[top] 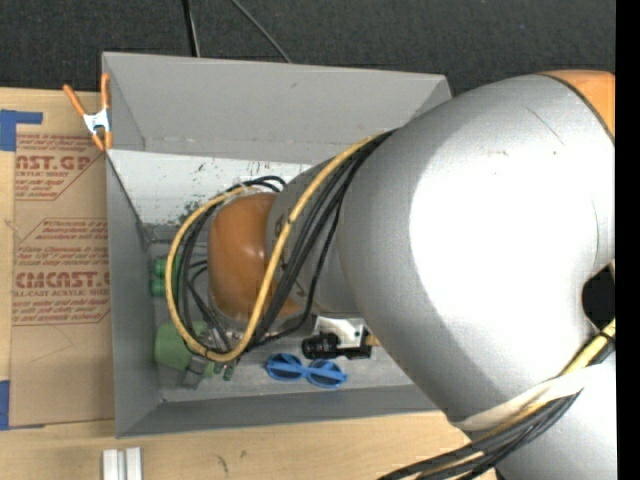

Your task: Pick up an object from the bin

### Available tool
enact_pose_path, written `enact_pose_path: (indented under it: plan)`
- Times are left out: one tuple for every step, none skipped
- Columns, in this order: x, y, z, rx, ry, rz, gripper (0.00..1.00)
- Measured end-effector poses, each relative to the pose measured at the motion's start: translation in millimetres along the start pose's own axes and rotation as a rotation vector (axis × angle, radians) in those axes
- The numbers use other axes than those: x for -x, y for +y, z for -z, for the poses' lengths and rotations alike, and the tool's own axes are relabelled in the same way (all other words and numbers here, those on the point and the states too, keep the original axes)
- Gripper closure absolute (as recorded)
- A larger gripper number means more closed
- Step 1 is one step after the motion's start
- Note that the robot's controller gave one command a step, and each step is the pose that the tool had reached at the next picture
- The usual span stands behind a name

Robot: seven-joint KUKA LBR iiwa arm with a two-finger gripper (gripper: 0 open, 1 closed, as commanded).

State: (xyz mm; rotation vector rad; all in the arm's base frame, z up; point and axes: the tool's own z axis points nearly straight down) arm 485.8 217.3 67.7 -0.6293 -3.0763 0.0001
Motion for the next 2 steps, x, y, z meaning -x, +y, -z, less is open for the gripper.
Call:
enact_pose_path:
  plan:
    - [0.3,1,49,0.003,-0.003,0.001,1.00]
    - [0.6,2,104,0.004,-0.004,0.003,1.00]
